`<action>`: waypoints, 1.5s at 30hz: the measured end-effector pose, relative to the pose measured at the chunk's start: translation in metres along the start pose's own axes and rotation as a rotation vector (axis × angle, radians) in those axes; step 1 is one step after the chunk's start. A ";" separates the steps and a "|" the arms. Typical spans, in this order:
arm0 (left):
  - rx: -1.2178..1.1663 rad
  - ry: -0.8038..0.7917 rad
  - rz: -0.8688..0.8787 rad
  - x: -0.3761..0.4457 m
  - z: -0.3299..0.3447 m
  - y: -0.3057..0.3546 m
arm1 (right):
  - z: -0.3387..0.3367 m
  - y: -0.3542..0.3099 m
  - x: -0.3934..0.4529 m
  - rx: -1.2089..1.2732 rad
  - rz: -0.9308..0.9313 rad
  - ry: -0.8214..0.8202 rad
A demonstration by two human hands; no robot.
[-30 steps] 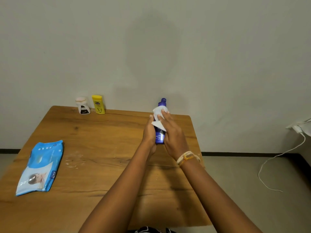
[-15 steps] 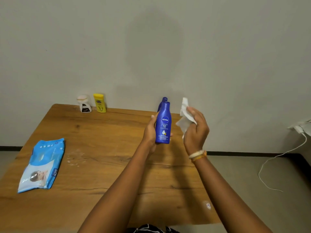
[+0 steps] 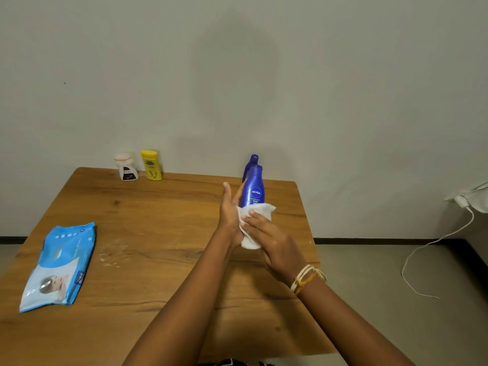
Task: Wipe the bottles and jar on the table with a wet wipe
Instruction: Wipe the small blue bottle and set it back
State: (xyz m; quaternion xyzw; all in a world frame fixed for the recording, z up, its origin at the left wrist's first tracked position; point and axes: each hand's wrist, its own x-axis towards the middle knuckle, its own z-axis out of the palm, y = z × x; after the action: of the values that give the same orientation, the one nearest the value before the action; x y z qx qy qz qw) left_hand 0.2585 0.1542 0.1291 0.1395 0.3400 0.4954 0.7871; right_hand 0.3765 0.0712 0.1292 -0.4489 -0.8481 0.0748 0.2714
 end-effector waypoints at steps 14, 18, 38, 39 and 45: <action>0.104 -0.015 -0.026 0.011 -0.001 -0.011 | -0.012 0.014 0.062 0.072 0.281 0.057; 0.084 0.020 -0.066 0.016 -0.010 -0.008 | 0.010 0.006 0.029 -0.024 0.155 -0.012; -0.051 0.002 0.008 0.013 -0.004 -0.007 | -0.001 0.020 0.045 0.249 0.337 0.074; -0.074 0.012 0.016 0.014 -0.005 -0.004 | 0.005 0.017 0.032 0.206 0.305 0.068; 0.018 0.051 0.065 0.015 -0.009 0.000 | 0.014 0.001 -0.019 0.291 0.315 0.253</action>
State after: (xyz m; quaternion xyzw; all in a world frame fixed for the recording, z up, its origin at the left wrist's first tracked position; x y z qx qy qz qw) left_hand 0.2567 0.1665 0.1168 0.1449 0.3600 0.5209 0.7603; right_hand 0.3785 0.0581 0.1093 -0.5377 -0.7071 0.1806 0.4222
